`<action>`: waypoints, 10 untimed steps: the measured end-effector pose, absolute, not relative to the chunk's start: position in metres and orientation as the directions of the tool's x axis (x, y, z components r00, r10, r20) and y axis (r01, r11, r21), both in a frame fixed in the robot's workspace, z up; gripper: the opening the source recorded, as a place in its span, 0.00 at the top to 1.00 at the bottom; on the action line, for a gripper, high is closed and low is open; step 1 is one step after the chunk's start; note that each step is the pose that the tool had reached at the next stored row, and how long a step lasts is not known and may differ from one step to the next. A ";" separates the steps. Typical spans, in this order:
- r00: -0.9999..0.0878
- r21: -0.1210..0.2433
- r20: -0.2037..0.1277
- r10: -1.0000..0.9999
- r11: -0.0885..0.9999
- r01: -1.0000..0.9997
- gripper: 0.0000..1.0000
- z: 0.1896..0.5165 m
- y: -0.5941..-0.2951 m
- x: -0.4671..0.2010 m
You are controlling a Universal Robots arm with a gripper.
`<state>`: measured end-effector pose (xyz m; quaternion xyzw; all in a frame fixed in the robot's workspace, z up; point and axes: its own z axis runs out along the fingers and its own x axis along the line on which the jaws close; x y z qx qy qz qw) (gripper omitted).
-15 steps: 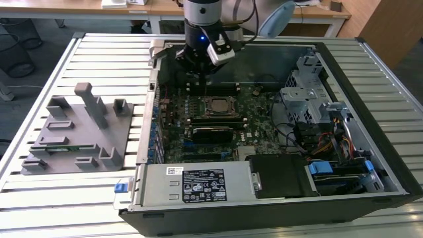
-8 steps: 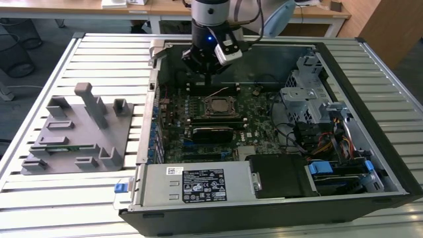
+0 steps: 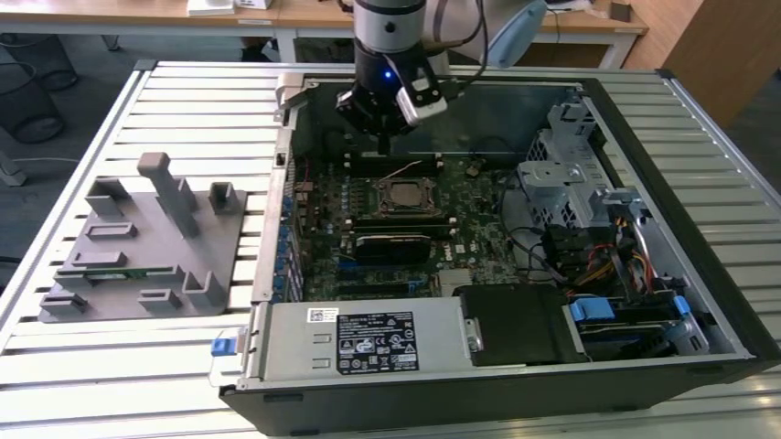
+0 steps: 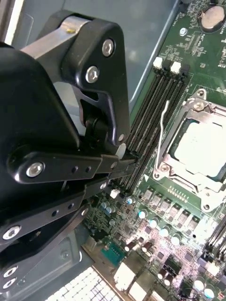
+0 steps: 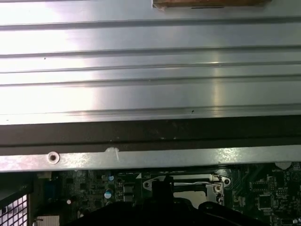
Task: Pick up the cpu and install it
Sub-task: 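Install the first cpu locking lever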
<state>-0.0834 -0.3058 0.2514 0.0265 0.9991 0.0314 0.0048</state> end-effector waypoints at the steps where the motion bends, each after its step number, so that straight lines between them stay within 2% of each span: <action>1: -0.999 0.063 -0.008 0.053 0.997 0.053 0.89 0.251 -0.306 -0.083; 10: -0.999 0.055 -0.008 0.053 0.997 0.053 0.89 0.244 -0.309 -0.078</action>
